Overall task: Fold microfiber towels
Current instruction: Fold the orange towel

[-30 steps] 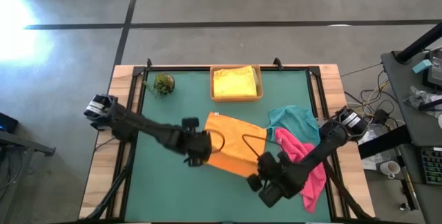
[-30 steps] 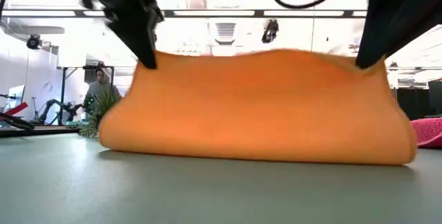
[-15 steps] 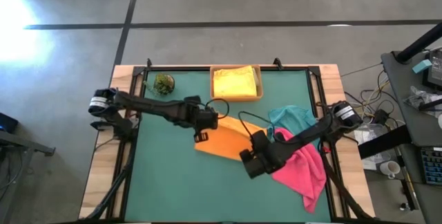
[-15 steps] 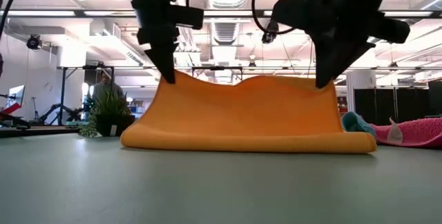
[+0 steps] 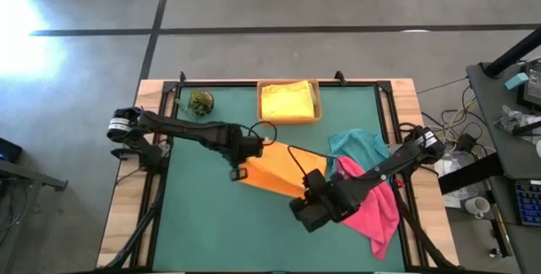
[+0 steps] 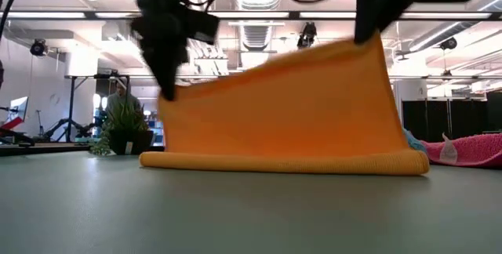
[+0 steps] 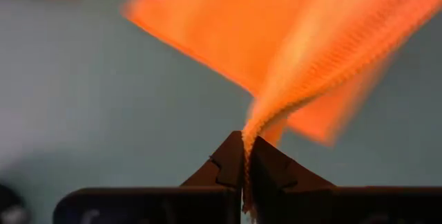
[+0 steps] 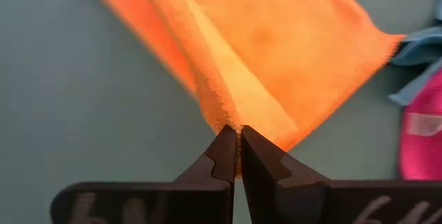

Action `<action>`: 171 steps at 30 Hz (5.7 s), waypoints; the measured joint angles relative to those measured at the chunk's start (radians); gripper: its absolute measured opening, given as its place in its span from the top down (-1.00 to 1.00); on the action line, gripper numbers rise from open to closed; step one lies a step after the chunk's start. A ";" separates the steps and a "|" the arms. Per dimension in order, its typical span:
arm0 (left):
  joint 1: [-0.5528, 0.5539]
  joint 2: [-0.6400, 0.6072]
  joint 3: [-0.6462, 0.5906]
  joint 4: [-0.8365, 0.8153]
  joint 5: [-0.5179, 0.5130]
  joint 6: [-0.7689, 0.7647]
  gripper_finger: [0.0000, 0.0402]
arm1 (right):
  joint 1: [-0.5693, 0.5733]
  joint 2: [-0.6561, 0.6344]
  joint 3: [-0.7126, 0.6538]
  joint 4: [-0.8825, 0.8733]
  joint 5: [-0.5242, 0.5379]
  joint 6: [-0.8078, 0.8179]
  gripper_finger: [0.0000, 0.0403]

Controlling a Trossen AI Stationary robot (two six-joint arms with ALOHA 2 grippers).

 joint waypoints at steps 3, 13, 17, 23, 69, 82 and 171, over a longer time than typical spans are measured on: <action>-0.034 -0.010 -0.001 -0.068 0.138 -0.002 1.00 | 0.025 0.000 0.039 0.000 0.001 -0.003 0.96; -0.196 -0.069 0.000 -0.086 0.392 -0.073 1.00 | 0.130 0.012 0.058 0.050 -0.018 0.140 0.96; -0.247 -0.075 -0.001 -0.056 0.397 -0.105 1.00 | 0.179 0.026 0.058 0.088 -0.018 0.225 0.96; -0.270 -0.073 -0.014 0.067 0.272 -0.105 1.00 | 0.201 0.076 0.057 0.026 -0.017 0.296 0.96; 0.102 0.047 -0.132 0.343 -0.066 0.045 1.00 | -0.133 0.131 -0.188 -0.139 0.096 0.044 0.96; 0.103 0.047 -0.132 0.345 -0.066 0.054 0.84 | -0.197 0.128 -0.189 -0.118 0.094 -0.070 0.53; 0.047 0.039 -0.414 0.548 0.035 -0.069 0.99 | -0.522 -0.519 -0.733 0.564 -0.203 -0.898 0.96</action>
